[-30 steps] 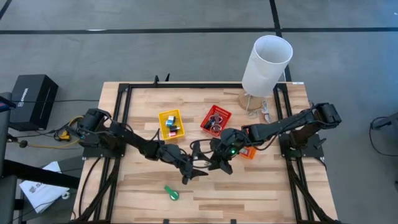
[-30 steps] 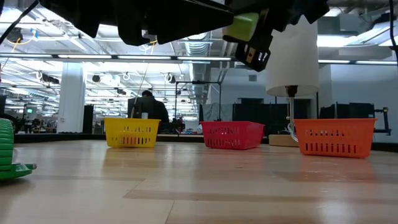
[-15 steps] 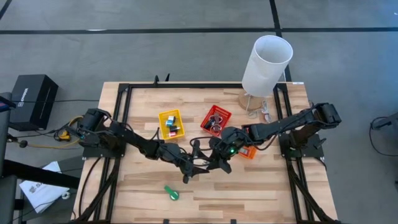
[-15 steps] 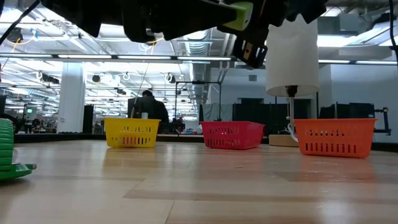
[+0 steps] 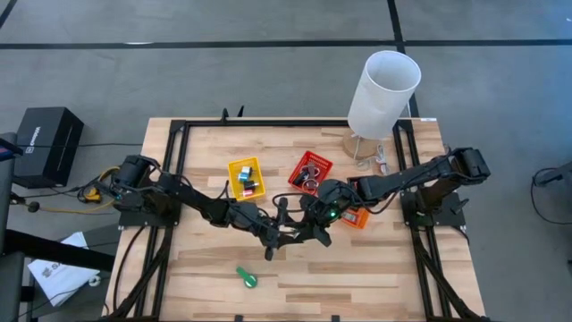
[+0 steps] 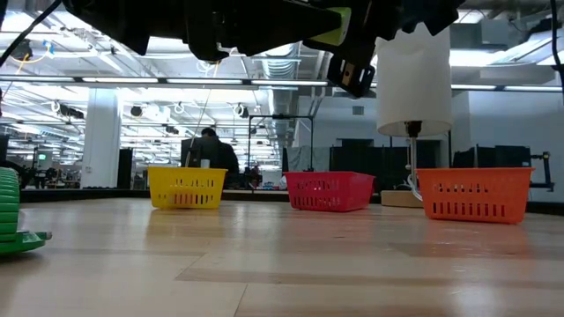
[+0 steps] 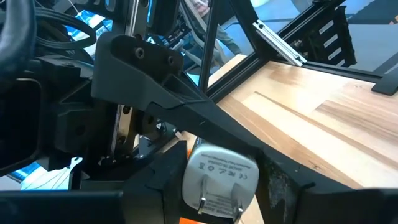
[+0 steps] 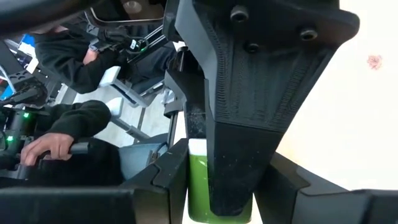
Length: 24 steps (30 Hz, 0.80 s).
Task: Pick & Place Office items
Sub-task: Put the green adapter into the yellow basket
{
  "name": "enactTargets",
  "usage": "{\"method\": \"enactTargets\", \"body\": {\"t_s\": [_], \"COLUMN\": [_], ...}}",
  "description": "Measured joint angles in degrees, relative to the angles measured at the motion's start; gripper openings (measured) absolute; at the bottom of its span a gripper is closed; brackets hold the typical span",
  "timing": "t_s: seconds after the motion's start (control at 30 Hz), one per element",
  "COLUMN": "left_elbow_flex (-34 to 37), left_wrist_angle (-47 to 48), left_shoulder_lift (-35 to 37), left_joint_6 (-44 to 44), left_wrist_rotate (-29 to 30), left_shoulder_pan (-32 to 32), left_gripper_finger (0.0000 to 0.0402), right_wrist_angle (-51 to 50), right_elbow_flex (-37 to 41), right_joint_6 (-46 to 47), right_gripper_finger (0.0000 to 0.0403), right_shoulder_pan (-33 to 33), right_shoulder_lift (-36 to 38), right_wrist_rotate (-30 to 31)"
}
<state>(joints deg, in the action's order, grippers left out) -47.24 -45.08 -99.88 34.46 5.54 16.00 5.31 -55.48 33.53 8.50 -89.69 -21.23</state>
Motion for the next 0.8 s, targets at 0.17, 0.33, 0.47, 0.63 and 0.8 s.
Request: {"method": "enactTargets", "body": {"t_s": [0.17, 0.33, 0.47, 0.63, 0.8], "left_elbow_flex": [0.00, 0.00, 0.02, 0.04, 0.09], "left_wrist_angle": [0.02, 0.04, 0.09, 0.10, 0.35], "left_shoulder_lift": [0.00, 0.00, 0.00, -0.01, -0.04], "left_joint_6": [-0.08, -0.11, -0.03, -0.20, -0.72], "left_wrist_rotate": [0.04, 0.04, 0.09, 0.45, 0.15], "left_shoulder_pan": [0.07, 0.10, 0.10, 0.10, 0.10], "left_gripper_finger": [0.0153, 0.0146, 0.0142, 0.0146, 0.0143], "right_wrist_angle": [-0.05, -0.08, -0.16, -0.31, -0.27], "right_elbow_flex": [0.00, 0.00, 0.00, 0.00, -0.04], "right_joint_6": [-0.01, -0.02, -1.23, -4.76, -5.25], "right_gripper_finger": [0.0135, 0.0135, 0.0135, 0.0153, 0.0197], "right_shoulder_pan": [-0.01, -0.01, -0.01, -0.05, -0.05], "right_shoulder_lift": [0.00, 0.00, 0.00, 0.00, 0.00], "right_wrist_rotate": [0.08, 0.14, 0.28, 0.30, 0.72]}}
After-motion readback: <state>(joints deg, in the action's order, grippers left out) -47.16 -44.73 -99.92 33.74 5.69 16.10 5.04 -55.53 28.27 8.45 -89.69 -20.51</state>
